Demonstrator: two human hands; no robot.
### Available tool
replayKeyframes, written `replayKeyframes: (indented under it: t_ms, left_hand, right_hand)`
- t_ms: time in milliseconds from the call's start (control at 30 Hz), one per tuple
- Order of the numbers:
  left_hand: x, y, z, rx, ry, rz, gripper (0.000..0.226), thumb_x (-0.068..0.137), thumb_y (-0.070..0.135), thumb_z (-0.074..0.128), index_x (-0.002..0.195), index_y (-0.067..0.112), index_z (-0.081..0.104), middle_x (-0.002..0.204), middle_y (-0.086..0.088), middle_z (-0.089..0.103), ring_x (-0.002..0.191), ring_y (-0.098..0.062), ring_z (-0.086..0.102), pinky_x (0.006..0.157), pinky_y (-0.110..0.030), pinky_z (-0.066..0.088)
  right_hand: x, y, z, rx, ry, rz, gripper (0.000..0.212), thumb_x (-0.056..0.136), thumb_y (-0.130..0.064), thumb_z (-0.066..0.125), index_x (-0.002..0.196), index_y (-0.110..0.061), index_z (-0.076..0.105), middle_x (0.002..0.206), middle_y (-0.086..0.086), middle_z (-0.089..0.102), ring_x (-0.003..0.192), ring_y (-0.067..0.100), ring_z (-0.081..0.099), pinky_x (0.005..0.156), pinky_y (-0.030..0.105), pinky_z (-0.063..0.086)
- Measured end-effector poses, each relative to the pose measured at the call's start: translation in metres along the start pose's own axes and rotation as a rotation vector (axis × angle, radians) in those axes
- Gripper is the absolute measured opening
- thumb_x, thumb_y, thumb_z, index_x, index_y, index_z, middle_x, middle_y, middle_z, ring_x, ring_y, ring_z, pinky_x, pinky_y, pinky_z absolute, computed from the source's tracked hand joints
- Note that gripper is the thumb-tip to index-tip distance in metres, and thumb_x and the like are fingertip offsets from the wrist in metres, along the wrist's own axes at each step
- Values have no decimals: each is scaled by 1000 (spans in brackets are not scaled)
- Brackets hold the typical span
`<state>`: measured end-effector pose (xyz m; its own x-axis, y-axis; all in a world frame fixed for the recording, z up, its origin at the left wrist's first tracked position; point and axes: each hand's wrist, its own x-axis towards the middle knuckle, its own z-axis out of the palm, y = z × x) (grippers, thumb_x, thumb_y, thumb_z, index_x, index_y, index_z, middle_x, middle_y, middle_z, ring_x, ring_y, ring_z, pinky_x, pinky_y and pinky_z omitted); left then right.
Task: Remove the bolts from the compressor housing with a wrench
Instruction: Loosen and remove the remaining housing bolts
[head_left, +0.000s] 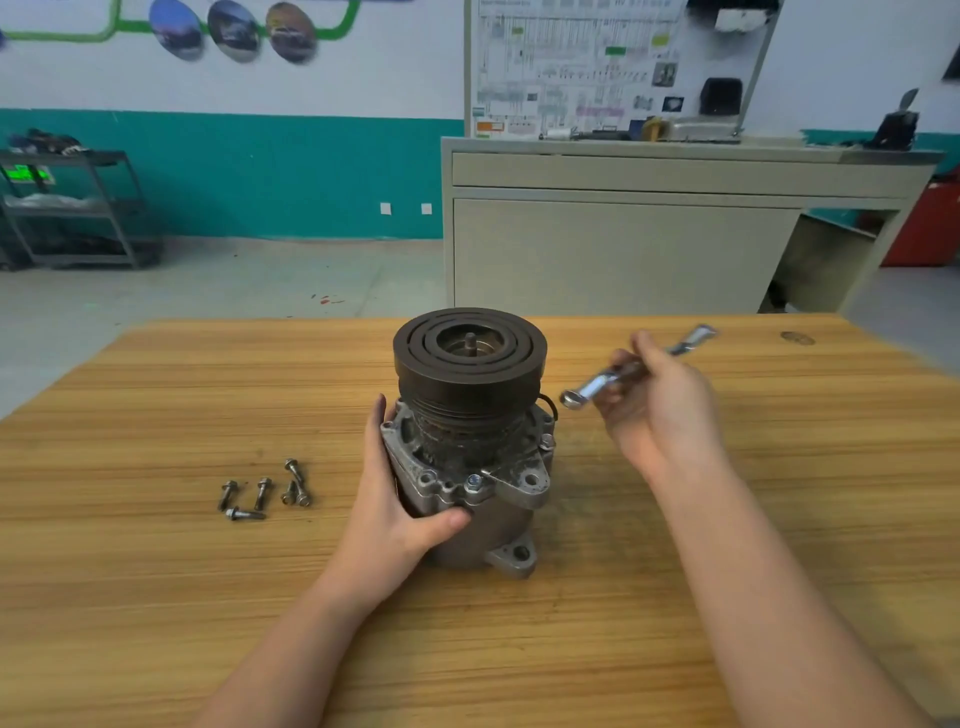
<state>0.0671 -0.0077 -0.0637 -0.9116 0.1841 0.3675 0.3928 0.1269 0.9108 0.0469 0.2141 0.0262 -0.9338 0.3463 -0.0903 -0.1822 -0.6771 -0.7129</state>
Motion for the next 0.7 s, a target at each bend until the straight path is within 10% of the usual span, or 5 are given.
replayKeyframes:
  t_ms: [300,700]
  left_hand:
    - [3,1,-1,37,-1,-12,142,48,81,69,147,36,-21,152,28,22,138,9,24,103,-2,24]
    - [5,2,-6,137,1,-8,137,49,90,57,151,30,-12,152,33,16,137,14,20,100,1,22]
  right_hand:
    - [-29,26,-44,-898,-479,-305,32,61,-51,80,87,-35,69,43,-11,36,40,5,31,41,13,31]
    - [-11,33,-47,-865,-642,-254,23,67,-39,79,87,-34,69,45,-11,37,43,5,34,47,17,37]
